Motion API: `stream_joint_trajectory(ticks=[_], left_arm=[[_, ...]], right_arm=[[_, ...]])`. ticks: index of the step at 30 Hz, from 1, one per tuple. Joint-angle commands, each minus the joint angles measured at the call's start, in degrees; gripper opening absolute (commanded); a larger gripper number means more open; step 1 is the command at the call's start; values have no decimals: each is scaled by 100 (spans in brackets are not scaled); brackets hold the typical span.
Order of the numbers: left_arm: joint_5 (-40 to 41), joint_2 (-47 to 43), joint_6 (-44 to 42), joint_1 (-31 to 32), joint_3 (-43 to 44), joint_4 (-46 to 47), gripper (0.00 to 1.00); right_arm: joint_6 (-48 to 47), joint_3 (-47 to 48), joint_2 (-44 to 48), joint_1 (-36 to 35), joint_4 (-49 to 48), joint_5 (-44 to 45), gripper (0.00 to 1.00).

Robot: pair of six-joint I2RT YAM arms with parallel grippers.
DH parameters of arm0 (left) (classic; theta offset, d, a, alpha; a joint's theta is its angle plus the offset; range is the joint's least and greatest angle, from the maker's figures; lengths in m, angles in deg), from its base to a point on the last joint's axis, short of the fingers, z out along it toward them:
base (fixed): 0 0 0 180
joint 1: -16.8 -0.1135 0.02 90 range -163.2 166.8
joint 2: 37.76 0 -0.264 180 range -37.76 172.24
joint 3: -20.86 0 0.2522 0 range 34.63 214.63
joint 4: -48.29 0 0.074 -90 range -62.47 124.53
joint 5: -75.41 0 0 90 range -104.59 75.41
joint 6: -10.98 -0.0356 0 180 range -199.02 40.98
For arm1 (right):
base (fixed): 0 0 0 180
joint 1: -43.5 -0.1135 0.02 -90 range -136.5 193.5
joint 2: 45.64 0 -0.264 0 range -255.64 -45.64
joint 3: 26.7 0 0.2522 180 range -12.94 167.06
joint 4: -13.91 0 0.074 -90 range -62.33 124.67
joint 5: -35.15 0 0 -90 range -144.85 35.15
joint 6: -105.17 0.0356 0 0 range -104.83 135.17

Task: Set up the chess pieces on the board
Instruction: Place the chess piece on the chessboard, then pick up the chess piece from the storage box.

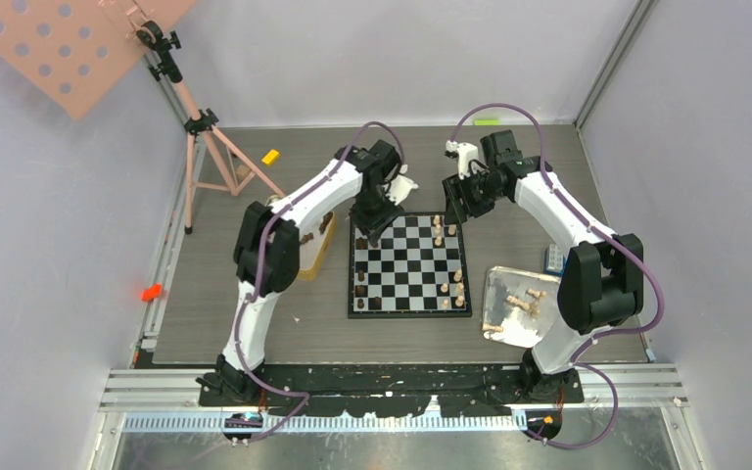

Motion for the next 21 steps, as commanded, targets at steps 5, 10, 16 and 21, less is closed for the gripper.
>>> stream_joint_trajectory(ticks=[5,10,16,21], left_arm=[[134,-1893,-170,-651,-1147,484,43],[87,-2151,-314,-1511,-1645,585,43],[-45,-1944,-569,-2351,-2175,832,47],[-50,-1598,-753,-2634,-2446,1150,49]], right_arm=[[-39,55,78,26,-2,-117,57],[-30,62,59,25,-1,-117,57],[-21,62,47,27,-1,-116,57],[-12,69,17,25,12,-125,57]])
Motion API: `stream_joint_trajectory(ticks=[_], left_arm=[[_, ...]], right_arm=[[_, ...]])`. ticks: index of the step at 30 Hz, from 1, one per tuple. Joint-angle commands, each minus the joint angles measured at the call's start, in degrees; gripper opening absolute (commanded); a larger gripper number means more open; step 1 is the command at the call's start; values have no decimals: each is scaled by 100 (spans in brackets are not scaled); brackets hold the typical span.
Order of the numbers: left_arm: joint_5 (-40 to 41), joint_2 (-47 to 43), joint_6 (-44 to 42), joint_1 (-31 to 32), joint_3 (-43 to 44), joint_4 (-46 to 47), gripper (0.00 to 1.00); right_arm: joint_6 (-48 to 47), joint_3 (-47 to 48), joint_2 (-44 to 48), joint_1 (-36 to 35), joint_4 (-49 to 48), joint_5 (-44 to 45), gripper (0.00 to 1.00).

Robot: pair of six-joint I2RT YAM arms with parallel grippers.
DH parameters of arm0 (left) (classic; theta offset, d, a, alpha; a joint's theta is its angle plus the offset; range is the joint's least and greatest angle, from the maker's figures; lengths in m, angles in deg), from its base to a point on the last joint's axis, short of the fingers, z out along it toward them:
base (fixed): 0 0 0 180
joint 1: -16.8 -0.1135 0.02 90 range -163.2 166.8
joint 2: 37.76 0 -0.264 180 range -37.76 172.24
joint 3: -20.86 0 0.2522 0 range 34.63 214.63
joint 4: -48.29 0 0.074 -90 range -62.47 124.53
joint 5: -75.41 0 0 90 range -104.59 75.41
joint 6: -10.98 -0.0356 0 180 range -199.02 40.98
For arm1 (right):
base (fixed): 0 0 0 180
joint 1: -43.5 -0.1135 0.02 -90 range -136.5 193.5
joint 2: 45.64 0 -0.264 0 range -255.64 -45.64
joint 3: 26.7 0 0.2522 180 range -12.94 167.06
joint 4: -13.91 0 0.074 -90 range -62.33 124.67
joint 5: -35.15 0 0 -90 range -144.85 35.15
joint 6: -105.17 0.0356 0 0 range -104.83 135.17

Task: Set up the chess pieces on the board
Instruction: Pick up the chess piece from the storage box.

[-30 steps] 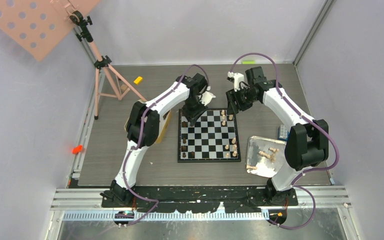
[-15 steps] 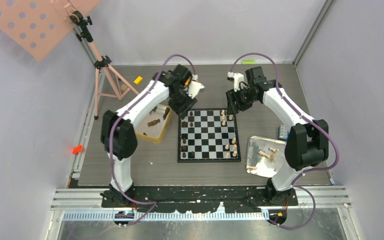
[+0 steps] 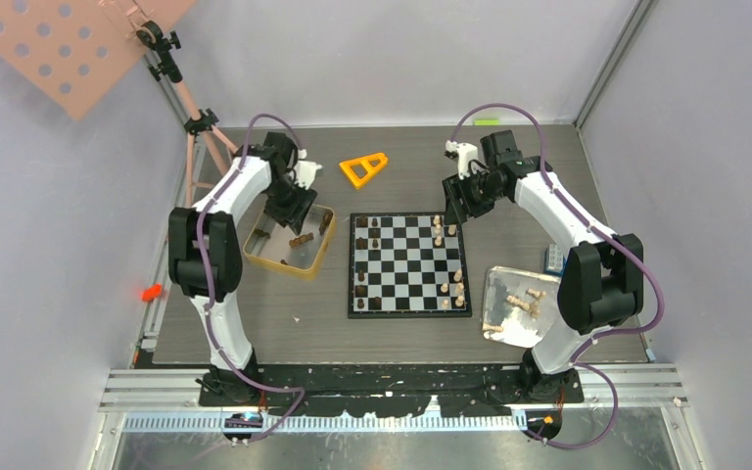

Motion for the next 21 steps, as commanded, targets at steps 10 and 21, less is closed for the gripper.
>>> stream_joint_trajectory(ticks=[10,21], left_arm=[[-90,559,-585,-133,-453,852,51],[-72,527,-780,-134,-834,1152,37]], right_arm=[[-21,67,-9,23,29,-93,57],[-30,109,-74,23,71,-98,57]])
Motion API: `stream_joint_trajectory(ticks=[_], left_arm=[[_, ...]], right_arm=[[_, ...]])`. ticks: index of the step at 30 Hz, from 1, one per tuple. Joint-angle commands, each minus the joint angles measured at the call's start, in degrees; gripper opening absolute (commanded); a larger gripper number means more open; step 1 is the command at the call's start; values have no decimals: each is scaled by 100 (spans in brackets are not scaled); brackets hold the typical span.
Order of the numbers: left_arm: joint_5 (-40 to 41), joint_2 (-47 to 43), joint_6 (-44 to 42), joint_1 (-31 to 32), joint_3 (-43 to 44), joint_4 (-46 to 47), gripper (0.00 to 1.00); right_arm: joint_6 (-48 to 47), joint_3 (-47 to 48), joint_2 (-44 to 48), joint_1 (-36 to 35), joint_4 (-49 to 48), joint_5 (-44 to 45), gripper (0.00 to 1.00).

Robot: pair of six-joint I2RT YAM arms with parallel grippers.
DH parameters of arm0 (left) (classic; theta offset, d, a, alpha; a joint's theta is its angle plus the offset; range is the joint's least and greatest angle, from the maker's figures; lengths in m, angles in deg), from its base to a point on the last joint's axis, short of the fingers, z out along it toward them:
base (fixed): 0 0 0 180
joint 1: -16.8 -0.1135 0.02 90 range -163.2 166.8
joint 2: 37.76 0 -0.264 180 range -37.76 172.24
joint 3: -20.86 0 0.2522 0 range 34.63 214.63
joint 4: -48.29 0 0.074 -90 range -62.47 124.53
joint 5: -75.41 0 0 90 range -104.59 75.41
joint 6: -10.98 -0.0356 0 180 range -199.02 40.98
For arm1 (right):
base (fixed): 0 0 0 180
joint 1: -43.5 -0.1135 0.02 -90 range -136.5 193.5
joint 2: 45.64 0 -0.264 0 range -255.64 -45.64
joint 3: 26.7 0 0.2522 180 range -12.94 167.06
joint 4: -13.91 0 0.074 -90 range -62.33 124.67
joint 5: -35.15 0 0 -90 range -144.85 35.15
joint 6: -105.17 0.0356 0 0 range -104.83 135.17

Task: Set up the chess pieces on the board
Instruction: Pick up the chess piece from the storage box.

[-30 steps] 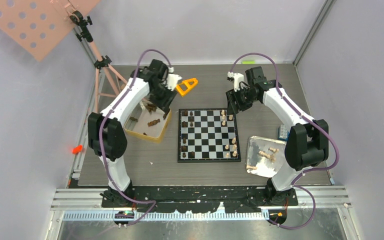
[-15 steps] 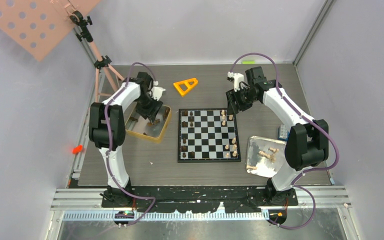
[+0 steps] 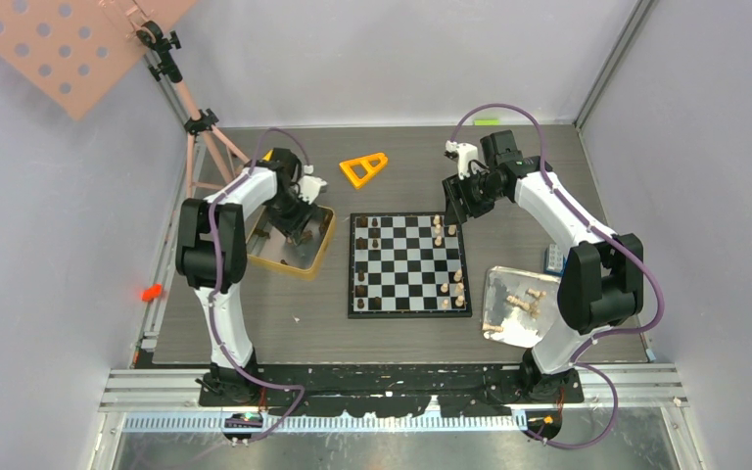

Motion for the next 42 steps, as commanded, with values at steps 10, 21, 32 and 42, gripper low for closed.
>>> stream_joint_trajectory(ticks=[10,21,32,42], left_arm=[[-206,-292,-125,-36,-378,269,17],[-820,-1205,-219,-101,-397,78,5],[-2662,-2427,-241,628,-222,-167,3],[-2890,-2278,-74,1760,224,22,2]], right_arm=[[-22,169,-121,21,103,-112,57],[67,601,-80,17,353,-709,57],[1119,1486,-463,-247,-210,-2850,57],[1302,1623,-728,-1170,-418,-3125,58]])
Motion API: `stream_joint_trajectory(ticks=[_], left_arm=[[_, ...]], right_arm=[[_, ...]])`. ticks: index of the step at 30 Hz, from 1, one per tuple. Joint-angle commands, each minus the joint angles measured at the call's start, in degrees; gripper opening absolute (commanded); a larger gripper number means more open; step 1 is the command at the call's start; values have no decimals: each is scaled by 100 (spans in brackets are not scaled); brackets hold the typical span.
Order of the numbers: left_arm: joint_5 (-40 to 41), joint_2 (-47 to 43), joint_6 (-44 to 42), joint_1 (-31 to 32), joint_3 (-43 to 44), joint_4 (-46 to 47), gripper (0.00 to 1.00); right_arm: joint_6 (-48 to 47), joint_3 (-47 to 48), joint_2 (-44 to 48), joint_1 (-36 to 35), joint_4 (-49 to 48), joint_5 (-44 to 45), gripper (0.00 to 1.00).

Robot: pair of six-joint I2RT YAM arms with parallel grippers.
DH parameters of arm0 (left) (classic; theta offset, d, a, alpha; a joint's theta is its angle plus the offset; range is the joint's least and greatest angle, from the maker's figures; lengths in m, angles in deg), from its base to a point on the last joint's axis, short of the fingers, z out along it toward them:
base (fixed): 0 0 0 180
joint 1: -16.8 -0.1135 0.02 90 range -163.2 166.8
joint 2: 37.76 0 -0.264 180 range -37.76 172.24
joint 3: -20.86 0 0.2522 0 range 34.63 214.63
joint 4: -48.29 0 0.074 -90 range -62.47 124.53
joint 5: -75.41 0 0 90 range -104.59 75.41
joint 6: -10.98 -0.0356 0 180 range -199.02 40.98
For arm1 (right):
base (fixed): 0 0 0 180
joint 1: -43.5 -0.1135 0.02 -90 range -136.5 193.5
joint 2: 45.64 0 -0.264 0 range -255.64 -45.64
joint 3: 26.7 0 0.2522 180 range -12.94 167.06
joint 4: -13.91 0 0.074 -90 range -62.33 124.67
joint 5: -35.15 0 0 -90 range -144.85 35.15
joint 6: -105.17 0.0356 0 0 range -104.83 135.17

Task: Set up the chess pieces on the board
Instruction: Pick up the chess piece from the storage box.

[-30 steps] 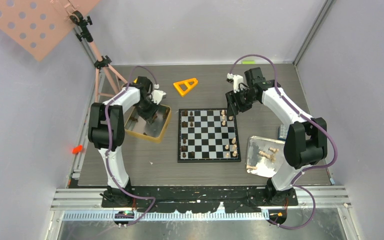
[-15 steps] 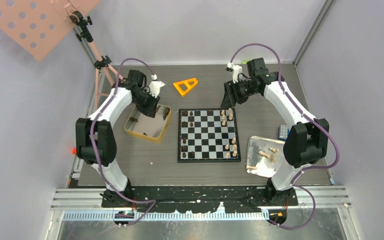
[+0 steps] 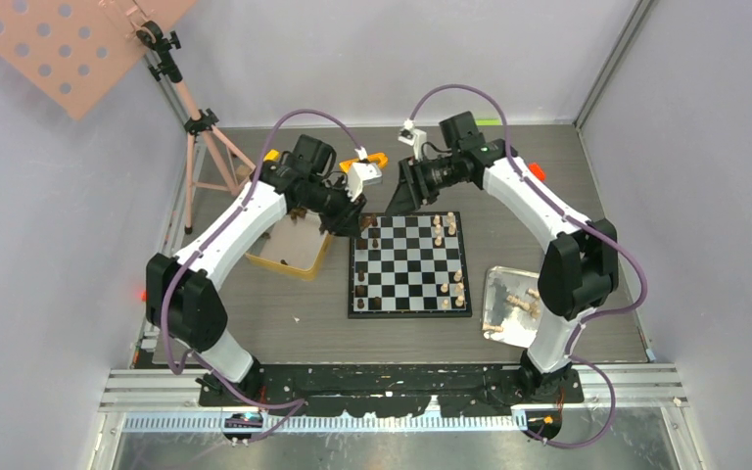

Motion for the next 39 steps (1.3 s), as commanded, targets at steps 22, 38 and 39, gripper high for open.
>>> stream_joint_trajectory(ticks=[22,38,39], left_arm=[[-242,31,290,432,166,342,2],[154,-220,207,394,-352,473,1],[192,-256,197,362,-415,477,1]], right_arm=[[511,1,-314,-457,-459,-823,26],[338,-134,35,-24,-254,-23,1],[281,-136,31,-21,-208,64,1]])
